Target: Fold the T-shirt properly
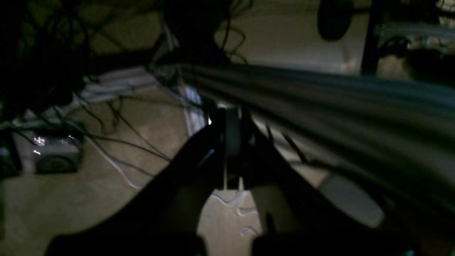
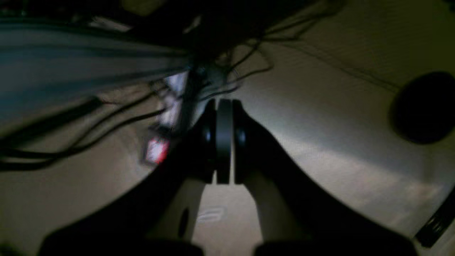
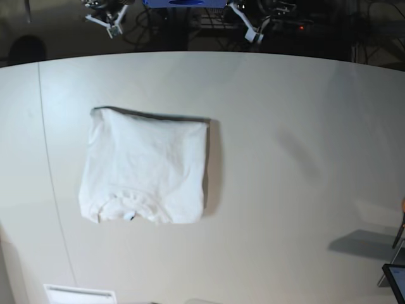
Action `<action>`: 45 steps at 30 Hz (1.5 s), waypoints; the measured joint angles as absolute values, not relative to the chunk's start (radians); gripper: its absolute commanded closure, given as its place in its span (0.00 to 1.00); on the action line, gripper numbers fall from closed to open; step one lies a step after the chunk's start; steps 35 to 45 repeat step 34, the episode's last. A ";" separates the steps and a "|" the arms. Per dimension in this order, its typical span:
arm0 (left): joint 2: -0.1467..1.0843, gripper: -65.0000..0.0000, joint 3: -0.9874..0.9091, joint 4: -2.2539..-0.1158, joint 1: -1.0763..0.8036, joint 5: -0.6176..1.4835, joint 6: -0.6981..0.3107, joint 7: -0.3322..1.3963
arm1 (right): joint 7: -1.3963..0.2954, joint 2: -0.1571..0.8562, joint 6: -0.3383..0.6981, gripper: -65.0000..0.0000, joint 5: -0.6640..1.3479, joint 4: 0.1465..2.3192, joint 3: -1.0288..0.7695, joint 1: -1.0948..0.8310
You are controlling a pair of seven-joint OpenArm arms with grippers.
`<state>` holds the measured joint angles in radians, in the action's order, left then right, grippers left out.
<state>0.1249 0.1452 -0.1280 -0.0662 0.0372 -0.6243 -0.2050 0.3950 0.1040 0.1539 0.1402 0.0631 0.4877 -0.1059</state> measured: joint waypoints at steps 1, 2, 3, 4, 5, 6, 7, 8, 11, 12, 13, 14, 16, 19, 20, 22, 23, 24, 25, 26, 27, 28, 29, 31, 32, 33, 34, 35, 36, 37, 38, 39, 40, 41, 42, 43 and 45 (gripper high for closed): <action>0.123 1.00 0.149 -0.126 -0.057 0.036 -0.598 -0.207 | 0.369 0.101 0.158 0.98 0.139 0.061 0.488 -0.096; 0.123 1.00 0.166 -0.121 -0.048 0.035 -0.556 -0.203 | 0.358 0.102 0.154 0.98 0.139 0.060 0.490 -0.086; 0.126 1.00 0.182 -0.118 -0.042 0.036 -0.530 -0.201 | 0.356 0.108 0.148 0.98 0.140 0.060 0.489 -0.083; 0.131 1.00 0.207 -0.117 -0.039 0.035 -0.515 -0.200 | 0.358 0.118 0.148 0.98 0.141 0.062 0.489 -0.080; 0.131 1.00 0.231 -0.117 -0.039 0.040 -0.492 -0.204 | 0.371 0.126 0.146 0.98 0.141 0.062 0.488 -0.078; 0.130 1.00 0.262 -0.118 -0.040 0.042 -0.472 -0.204 | 0.390 0.136 0.141 0.97 0.144 0.062 0.488 -0.079; 0.128 1.00 0.293 -0.117 -0.042 0.041 -0.467 -0.200 | 0.407 0.144 0.138 0.97 0.150 0.062 0.488 -0.084; 0.125 1.00 0.323 -0.115 -0.045 0.042 -0.467 -0.200 | 0.430 0.149 0.137 0.97 0.151 0.061 0.488 -0.090; 0.114 1.00 0.344 -0.115 -0.051 0.043 -0.428 -0.195 | 0.456 0.144 0.141 0.97 0.150 0.054 0.490 -0.106; 0.115 1.00 0.347 -0.116 -0.052 0.043 -0.427 -0.196 | 0.447 0.143 0.147 0.97 0.145 0.054 0.491 -0.106; 0.118 1.00 0.348 -0.116 -0.050 0.043 -0.426 -0.196 | 0.438 0.147 0.150 0.97 0.136 0.054 0.493 -0.106; 0.122 1.00 0.348 -0.116 -0.049 0.043 -0.425 -0.197 | 0.428 0.151 0.148 0.97 0.137 0.054 0.493 -0.102; 0.125 1.00 0.348 -0.116 -0.046 0.044 -0.425 -0.197 | 0.409 0.165 0.148 0.97 0.136 0.055 0.493 -0.091; 0.122 1.00 0.348 -0.116 -0.044 0.046 -0.423 -0.197 | 0.397 0.178 0.137 0.97 0.149 0.055 0.493 -0.077; 0.121 1.00 0.348 -0.116 -0.041 0.046 -0.424 -0.197 | 0.398 0.178 0.138 0.97 0.147 0.055 0.493 -0.075; 0.120 1.00 0.348 -0.117 -0.041 0.046 -0.423 -0.197 | 0.399 0.170 0.138 0.97 0.147 0.057 0.493 -0.075; 0.120 1.00 0.348 -0.118 -0.041 0.046 -0.423 -0.197 | 0.398 0.167 0.142 0.97 0.147 0.057 0.493 -0.075; 0.120 1.00 0.348 -0.118 -0.041 0.046 -0.423 -0.200 | 0.398 0.163 0.144 0.97 0.146 0.057 0.493 -0.075; 0.121 1.00 0.348 -0.121 -0.042 0.046 -0.423 -0.200 | 0.397 0.162 0.146 0.97 0.143 0.056 0.493 -0.073; 0.123 1.00 0.351 -0.121 -0.042 0.046 -0.423 -0.200 | 0.397 0.162 0.148 0.97 0.143 0.056 0.493 -0.072; 0.123 1.00 0.352 -0.119 -0.042 0.046 -0.422 -0.200 | 0.397 0.163 0.148 0.97 0.143 0.056 0.493 -0.069; 0.122 1.00 0.353 -0.119 -0.043 0.046 -0.422 -0.200 | 0.398 0.165 0.146 0.97 0.144 0.056 0.493 -0.067; 0.122 1.00 0.350 -0.119 -0.045 0.046 -0.423 -0.200 | 0.398 0.168 0.145 0.97 0.144 0.056 0.493 -0.066; 0.122 1.00 0.349 -0.117 -0.047 0.046 -0.422 -0.200 | 0.397 0.168 0.145 0.97 0.144 0.056 0.493 -0.067; 0.123 1.00 0.349 -0.115 -0.048 0.046 -0.422 -0.200 | 0.397 0.167 0.145 0.97 0.144 0.056 0.493 -0.068; 0.123 1.00 0.349 -0.115 -0.048 0.046 -0.422 -0.200 | 0.397 0.167 0.145 0.97 0.144 0.056 0.493 -0.070; 0.123 1.00 0.349 -0.115 -0.048 0.046 -0.422 -0.200 | 0.397 0.167 0.145 0.97 0.143 0.056 0.493 -0.070; 0.123 1.00 0.349 -0.115 -0.048 0.046 -0.422 -0.200 | 0.397 0.167 0.145 0.97 0.143 0.056 0.493 -0.070; 0.123 1.00 0.349 -0.115 -0.048 0.046 -0.422 -0.200 | 0.397 0.167 0.145 0.97 0.143 0.056 0.493 -0.070; 0.123 1.00 0.349 -0.115 -0.048 0.046 -0.422 -0.200 | 0.397 0.167 0.145 0.97 0.143 0.056 0.493 -0.070; 0.123 1.00 0.349 -0.115 -0.048 0.046 -0.422 -0.200 | 0.397 0.167 0.145 0.97 0.143 0.056 0.493 -0.070; 0.123 1.00 0.349 -0.115 -0.048 0.046 -0.422 -0.200 | 0.397 0.167 0.145 0.97 0.143 0.056 0.493 -0.070; 0.123 1.00 0.349 -0.115 -0.048 0.046 -0.422 -0.200 | 0.397 0.167 0.145 0.97 0.143 0.056 0.493 -0.070; 0.123 1.00 0.349 -0.115 -0.048 0.046 -0.422 -0.200 | 0.397 0.167 0.145 0.97 0.143 0.056 0.493 -0.070; 0.123 1.00 0.349 -0.115 -0.048 0.046 -0.422 -0.200 | 0.397 0.167 0.145 0.97 0.143 0.056 0.493 -0.070; 0.123 1.00 0.349 -0.115 -0.048 0.046 -0.422 -0.200 | 0.397 0.167 0.145 0.97 0.143 0.056 0.493 -0.070; 0.123 1.00 0.349 -0.115 -0.048 0.046 -0.422 -0.200 | 0.397 0.167 0.145 0.97 0.143 0.056 0.493 -0.070</action>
